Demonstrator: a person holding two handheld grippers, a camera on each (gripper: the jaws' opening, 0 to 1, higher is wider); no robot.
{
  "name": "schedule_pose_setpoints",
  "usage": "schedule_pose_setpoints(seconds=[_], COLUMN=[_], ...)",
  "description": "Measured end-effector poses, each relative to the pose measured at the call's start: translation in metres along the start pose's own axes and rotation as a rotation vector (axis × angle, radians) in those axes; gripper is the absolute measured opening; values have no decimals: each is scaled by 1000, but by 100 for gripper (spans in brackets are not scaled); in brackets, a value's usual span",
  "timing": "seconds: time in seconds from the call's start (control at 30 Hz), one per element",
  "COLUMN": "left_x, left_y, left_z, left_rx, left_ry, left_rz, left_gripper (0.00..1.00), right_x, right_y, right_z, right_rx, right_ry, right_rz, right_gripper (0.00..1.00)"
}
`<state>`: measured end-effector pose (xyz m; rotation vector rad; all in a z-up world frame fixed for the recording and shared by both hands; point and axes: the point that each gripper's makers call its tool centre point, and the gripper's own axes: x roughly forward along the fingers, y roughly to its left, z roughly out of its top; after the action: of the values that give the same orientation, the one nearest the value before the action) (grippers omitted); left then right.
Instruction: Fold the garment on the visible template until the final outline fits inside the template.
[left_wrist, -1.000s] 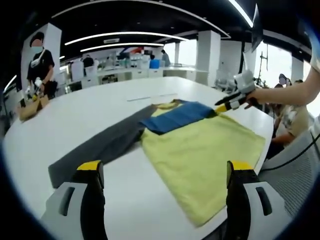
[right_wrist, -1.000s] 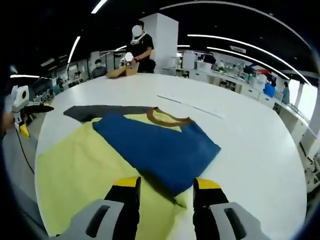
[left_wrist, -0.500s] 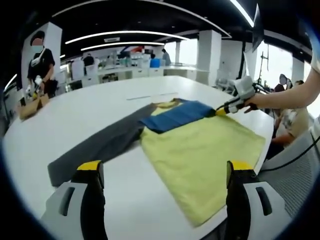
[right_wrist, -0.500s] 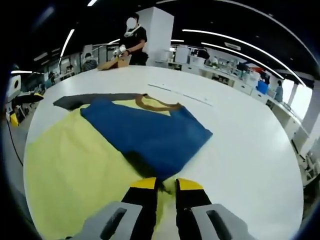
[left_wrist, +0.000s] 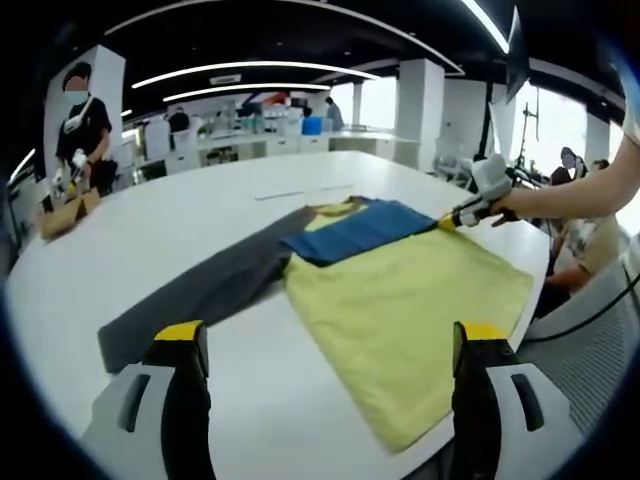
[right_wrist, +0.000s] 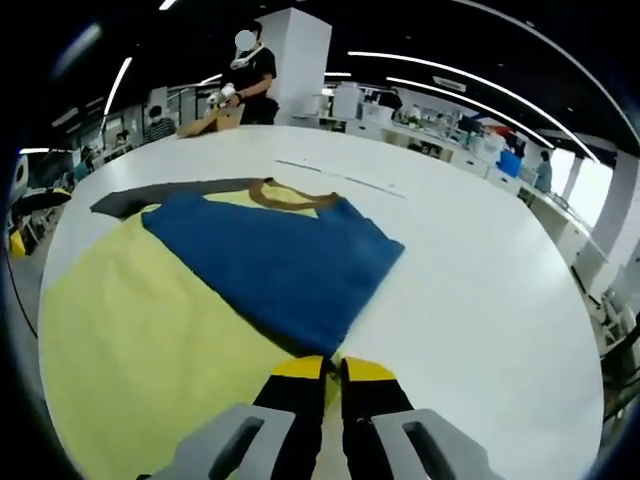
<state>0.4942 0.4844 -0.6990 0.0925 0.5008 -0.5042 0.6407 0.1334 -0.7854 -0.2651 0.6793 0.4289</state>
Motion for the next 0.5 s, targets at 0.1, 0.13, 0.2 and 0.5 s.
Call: schedule_pose_setpoints(seconds=[0.1,0.13,0.2,0.5], left_x=[-1,-1,-1,-1], left_y=[1,1,1,2], left_z=[0,1,1,2], left_rx=[-2,0,2,1], left_ry=[-3,-4,-6,-6], left_rz=[1,1,2,2], left_gripper=[99,99,99,99], right_x=[0,-1,-2,-8], right_y=[-2,-3,-6,-21], right_z=[-1,-1,-3,-10], right_rx=[-7,-12,-14,-13], right_ry=[3,5,7,22], right_rz=[-8,-8,-11,-17], right_gripper=[0,0,0,0])
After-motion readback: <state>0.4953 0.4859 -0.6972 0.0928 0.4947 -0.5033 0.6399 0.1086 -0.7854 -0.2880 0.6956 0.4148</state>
